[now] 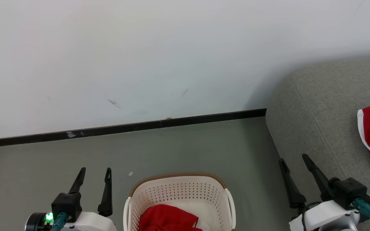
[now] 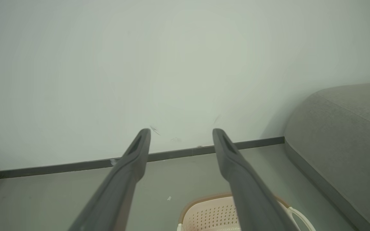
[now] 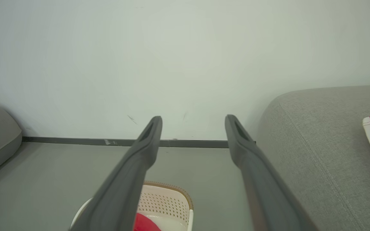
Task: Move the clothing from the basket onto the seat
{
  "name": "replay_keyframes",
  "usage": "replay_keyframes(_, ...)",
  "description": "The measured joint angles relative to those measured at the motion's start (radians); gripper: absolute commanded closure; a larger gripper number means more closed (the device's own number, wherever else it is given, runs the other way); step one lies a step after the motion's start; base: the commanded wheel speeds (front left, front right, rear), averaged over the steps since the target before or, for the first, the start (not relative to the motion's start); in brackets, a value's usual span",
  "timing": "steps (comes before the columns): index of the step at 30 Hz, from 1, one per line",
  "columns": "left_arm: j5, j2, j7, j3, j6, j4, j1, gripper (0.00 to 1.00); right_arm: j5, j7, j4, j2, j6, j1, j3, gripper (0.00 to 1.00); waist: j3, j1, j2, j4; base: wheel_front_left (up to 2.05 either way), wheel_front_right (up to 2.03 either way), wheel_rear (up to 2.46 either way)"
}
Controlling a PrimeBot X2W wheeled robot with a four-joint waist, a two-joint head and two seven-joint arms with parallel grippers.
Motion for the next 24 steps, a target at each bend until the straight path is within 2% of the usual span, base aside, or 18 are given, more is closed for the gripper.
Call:
replay_keyframes(18, 0.027, 0.002, 0.000, 0.010, -0.001, -0.007, -0.002, 0.00, 0.010, 0.009, -0.035, 0.000, 0.000, 0.003, 0.000, 0.00, 0.037, 0.0000, 0.0000, 0.004, 0.00, 0.00, 0.00)
replay_keyframes(24, 0.046, 0.019, 0.000, -0.013, -0.018, 0.001, -0.034, 0.00, -0.012, 0.009, -0.060, 0.001, 0.000, 0.003, -0.006, 0.00, 0.061, 0.0000, 0.0000, 0.002, 0.00, 0.00, 0.00)
